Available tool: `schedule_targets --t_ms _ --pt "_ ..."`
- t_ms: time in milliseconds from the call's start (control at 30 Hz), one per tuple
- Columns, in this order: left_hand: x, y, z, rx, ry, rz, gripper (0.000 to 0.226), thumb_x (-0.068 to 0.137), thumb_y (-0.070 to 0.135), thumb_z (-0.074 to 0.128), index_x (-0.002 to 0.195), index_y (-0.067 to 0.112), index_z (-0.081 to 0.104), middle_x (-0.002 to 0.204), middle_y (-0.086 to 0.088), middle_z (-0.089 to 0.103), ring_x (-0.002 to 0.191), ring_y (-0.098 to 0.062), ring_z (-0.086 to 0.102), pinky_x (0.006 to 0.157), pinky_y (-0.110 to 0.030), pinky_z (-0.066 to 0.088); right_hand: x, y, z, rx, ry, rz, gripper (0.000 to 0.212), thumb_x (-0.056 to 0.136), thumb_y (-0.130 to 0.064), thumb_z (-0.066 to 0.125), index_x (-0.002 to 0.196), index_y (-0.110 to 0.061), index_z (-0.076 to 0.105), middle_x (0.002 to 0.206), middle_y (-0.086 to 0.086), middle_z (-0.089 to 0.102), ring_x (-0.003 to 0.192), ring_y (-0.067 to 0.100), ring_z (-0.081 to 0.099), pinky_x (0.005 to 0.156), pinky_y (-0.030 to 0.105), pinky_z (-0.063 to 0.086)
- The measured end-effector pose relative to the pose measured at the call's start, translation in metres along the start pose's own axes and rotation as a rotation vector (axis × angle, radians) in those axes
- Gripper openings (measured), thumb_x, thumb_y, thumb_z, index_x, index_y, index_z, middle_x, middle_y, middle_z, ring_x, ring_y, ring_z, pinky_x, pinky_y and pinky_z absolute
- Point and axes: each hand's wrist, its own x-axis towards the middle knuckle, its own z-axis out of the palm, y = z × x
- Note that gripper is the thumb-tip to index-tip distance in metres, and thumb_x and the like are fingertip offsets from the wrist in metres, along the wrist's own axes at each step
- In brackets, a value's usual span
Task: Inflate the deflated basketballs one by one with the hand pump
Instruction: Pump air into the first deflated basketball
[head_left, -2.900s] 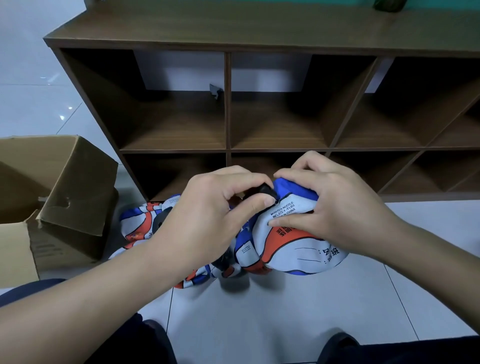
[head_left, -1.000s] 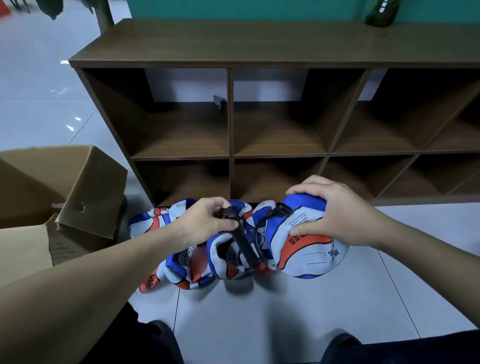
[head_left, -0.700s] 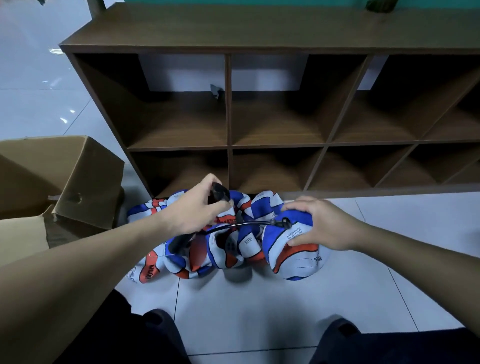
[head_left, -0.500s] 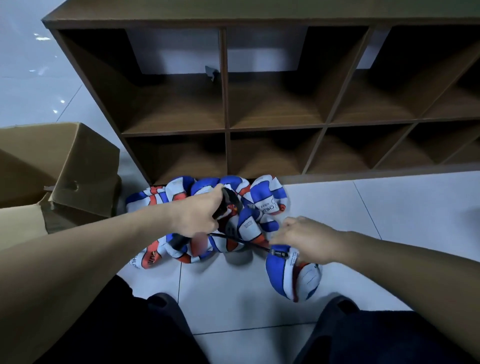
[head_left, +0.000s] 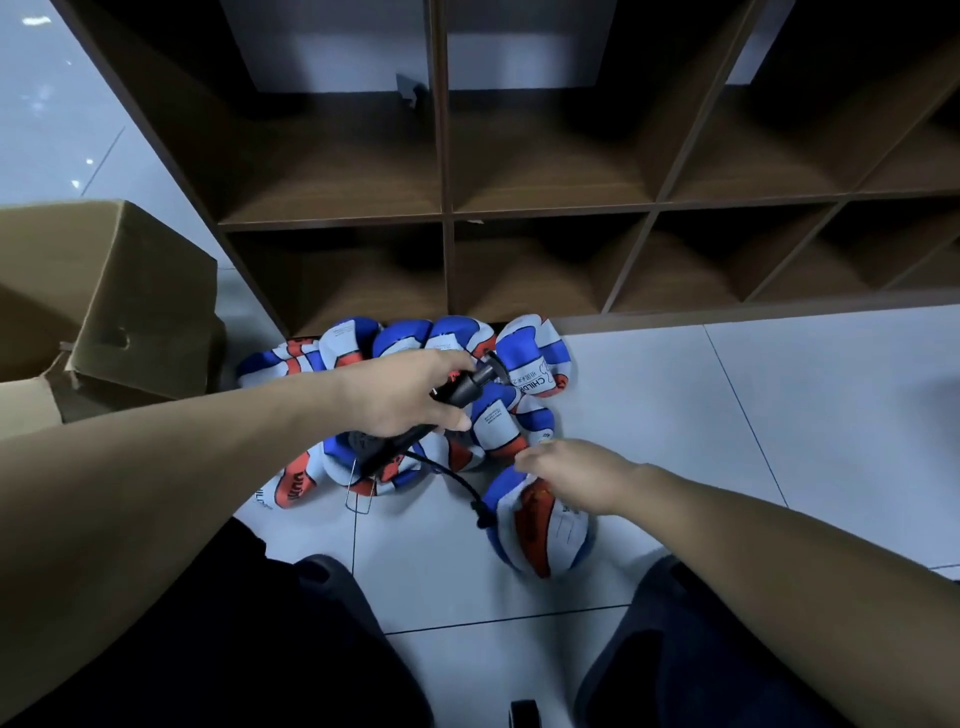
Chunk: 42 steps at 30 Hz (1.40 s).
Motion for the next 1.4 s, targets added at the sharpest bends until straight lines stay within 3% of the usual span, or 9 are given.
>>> schedule_targets --t_ms 267,467,567,667,767,1033,1167,1300,1400 --pt "0.019 0.024 0.014 0.086 -0.012 0.008 0.053 0.104 0.050 0.068 0.145 0.025 0.045 0.129 -0.005 0.069 0.119 -0.027 0.065 0.103 -0.048 0.054 -0.025 -0.017 -0.069 0.307 0.296 0.268 0.028 0.105 -0.011 0.052 0.128 -0.018 0.067 0.112 0.003 0.069 0.104 0.031 0.069 0.086 0.038 0.055" --pt "0.021 0.028 0.025 -0.015 -0.027 0.148 0.033 0.108 0.050 0.062 0.135 0.030 0.060 0.113 0.011 0.070 0.104 -0.011 0.067 0.090 -0.030 0.055 -0.056 -0.045 -0.127 1.629 0.514 0.650 0.036 0.112 -0.032 0.045 0.122 -0.004 0.064 0.108 0.024 0.070 0.071 0.034 0.073 0.064 0.042 0.064" --pt "0.023 0.030 0.033 -0.033 -0.027 0.217 0.045 0.108 0.052 0.061 0.147 0.031 0.054 0.129 0.014 0.069 0.115 -0.004 0.065 0.100 -0.026 0.053 -0.062 -0.060 -0.136 1.372 0.361 0.599 0.055 0.105 -0.066 0.048 0.122 -0.017 0.066 0.105 0.008 0.070 0.075 0.024 0.069 0.066 0.036 0.062" --pt "0.029 0.029 0.037 -0.046 0.039 0.227 0.033 0.104 0.052 0.067 0.130 0.034 0.061 0.108 0.018 0.068 0.098 -0.001 0.064 0.082 -0.020 0.050 -0.051 -0.060 -0.127 0.974 0.398 0.579 0.035 0.106 -0.060 0.050 0.106 -0.028 0.063 0.095 -0.001 0.068 0.078 0.020 0.067 0.071 0.036 0.057" --pt "0.028 0.013 0.037 0.072 0.084 0.189 0.022 0.100 0.051 0.073 0.101 0.035 0.057 0.088 0.008 0.062 0.077 -0.011 0.060 0.068 -0.031 0.047 -0.044 -0.049 -0.110 1.082 0.563 0.638 0.023 0.109 -0.037 0.049 0.095 -0.026 0.063 0.080 -0.003 0.061 0.065 0.020 0.056 0.061 0.032 0.046" --pt "0.023 -0.024 0.038 0.184 0.079 0.141 0.015 0.101 0.044 0.071 0.096 0.033 0.060 0.093 0.010 0.059 0.087 -0.007 0.055 0.074 -0.032 0.047 -0.066 -0.037 -0.075 1.427 0.787 1.057 0.022 0.087 -0.018 0.047 0.072 -0.022 0.033 0.073 0.006 0.027 0.058 0.022 0.019 0.053 0.032 0.017" --pt "0.027 -0.022 0.030 0.124 0.011 0.102 0.012 0.102 0.035 0.068 0.095 0.033 0.059 0.085 0.008 0.064 0.073 -0.007 0.060 0.066 -0.024 0.047 -0.063 -0.036 -0.096 1.418 0.808 1.038 0.021 0.090 -0.018 0.050 0.076 -0.020 0.034 0.075 0.006 0.024 0.062 0.024 0.017 0.057 0.036 0.014" --pt "0.036 -0.016 0.032 0.318 0.182 0.140 0.018 0.099 0.049 0.066 0.096 0.032 0.063 0.098 0.009 0.062 0.101 -0.011 0.054 0.094 -0.033 0.046 -0.056 -0.039 -0.110 1.396 0.835 0.993 0.029 0.090 -0.017 0.052 0.071 -0.022 0.032 0.069 0.002 0.025 0.065 0.025 0.019 0.061 0.040 0.015" --pt "0.037 -0.003 0.029 0.156 0.033 0.159 0.018 0.102 0.047 0.070 0.098 0.035 0.056 0.086 0.007 0.064 0.077 -0.011 0.063 0.075 -0.040 0.056 -0.050 -0.044 -0.109 1.366 0.821 0.936 0.040 0.101 -0.022 0.056 0.067 -0.021 0.034 0.059 -0.005 0.030 0.062 0.025 0.026 0.059 0.035 0.022"
